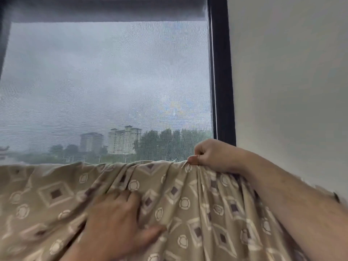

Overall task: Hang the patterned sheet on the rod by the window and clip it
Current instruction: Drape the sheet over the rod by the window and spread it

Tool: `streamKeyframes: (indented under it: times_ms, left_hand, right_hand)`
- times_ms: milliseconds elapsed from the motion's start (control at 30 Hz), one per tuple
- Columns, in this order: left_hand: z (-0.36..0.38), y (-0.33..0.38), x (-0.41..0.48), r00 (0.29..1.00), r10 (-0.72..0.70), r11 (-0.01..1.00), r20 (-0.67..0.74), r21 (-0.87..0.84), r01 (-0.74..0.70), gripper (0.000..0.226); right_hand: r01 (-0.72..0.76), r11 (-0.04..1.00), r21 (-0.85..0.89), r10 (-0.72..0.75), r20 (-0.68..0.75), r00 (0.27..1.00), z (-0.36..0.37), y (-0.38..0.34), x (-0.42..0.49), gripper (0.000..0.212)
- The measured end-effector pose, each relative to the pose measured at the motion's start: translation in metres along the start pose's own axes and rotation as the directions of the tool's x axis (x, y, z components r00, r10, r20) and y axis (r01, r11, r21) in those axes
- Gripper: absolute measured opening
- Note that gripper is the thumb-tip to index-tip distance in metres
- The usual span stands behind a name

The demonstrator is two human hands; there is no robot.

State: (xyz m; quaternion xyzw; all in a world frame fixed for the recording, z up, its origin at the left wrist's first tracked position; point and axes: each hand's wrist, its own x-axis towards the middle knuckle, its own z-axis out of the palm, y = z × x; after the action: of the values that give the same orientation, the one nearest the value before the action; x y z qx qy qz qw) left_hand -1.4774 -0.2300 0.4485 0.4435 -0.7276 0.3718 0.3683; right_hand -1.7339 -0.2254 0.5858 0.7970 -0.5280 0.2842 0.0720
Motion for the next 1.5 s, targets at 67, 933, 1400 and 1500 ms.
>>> streamKeyframes:
  times_ms: [67,933,1400,1500]
  left_hand:
    - [0.004,0.010,0.001,0.995,-0.079,0.997,0.062,0.021,0.078,0.050]
    - [0.001,-0.008,0.139,0.621,0.197,0.489,0.759,-0.625,0.609,0.015]
    - [0.010,-0.030,0.165,0.460,0.367,0.524,0.808,-0.589,0.616,0.039]
    - [0.011,-0.030,0.164,0.490,0.358,0.581,0.795,-0.600,0.550,0.023]
  right_hand:
    - [-0.009,1.000,0.004,0.009,0.007,1.000,0.000,0.000,0.000,0.040]
    - [-0.005,0.999,0.045,-0.003,0.175,0.985,-0.028,0.001,-0.022,0.025]
    - [-0.174,0.962,-0.209,0.188,0.050,0.981,-0.016,0.049,0.023,0.019]
    - [-0.056,0.997,-0.048,0.052,-0.084,0.995,-0.028,0.036,-0.006,0.024]
